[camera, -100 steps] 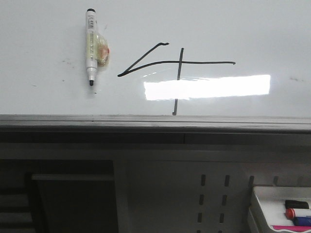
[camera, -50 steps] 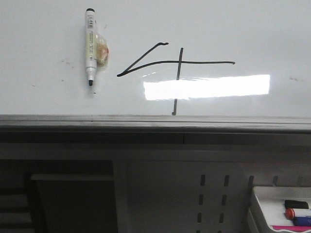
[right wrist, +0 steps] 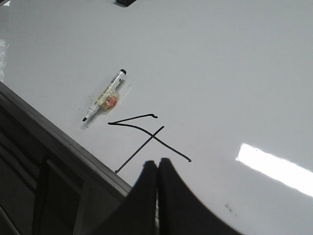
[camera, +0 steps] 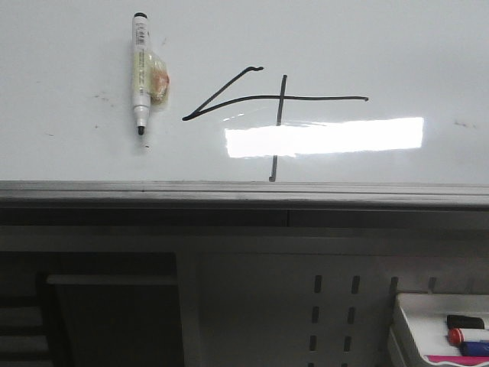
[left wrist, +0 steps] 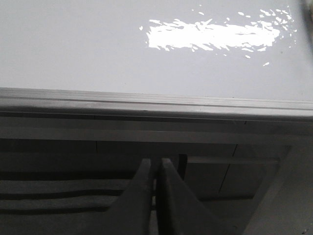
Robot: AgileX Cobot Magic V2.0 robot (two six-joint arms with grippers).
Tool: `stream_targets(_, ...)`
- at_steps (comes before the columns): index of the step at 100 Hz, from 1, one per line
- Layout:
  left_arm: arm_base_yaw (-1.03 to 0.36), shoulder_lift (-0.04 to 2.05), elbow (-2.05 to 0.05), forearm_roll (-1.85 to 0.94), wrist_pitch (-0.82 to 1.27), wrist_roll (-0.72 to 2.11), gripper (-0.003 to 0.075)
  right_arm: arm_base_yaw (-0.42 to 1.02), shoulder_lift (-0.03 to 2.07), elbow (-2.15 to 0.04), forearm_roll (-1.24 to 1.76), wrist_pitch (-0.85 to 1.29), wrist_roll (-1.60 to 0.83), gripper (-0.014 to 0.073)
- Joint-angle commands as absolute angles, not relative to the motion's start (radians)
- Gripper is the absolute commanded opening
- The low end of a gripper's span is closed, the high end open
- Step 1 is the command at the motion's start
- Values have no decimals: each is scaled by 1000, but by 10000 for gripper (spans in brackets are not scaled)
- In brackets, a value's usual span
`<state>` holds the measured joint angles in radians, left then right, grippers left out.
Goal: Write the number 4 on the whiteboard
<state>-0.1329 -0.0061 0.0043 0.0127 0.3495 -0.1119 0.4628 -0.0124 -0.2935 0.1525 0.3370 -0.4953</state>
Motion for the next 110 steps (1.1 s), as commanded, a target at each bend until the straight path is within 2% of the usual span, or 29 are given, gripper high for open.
stream_targets(1,-131,-28,38,0,315,-124,-20,457,-15,-317,155,250,-499,-64)
stream_targets(44,-131,-28,38,0,315,-124,-20,457,-15,-317,155,261,-499,-64)
stream_targets(55,-131,-28,38,0,315,-124,-20,444,-15,-286,70,274,-499,-64)
stream_targets(77,-131,-28,38,0,315,-124,-20,252,-15,-84,-52,131,-227,-64)
stream_targets(94,-131,-28,38,0,315,-124,-20,100,-17,39,-68,67,-218,-68)
stream_targets(99,-131,-28,38,0,315,-124,-20,86,-19,33,-73,167,-218,-68)
stream_targets(110,-131,-28,38,0,315,-124,-20,81,-23,35,-73,237,-204,-68)
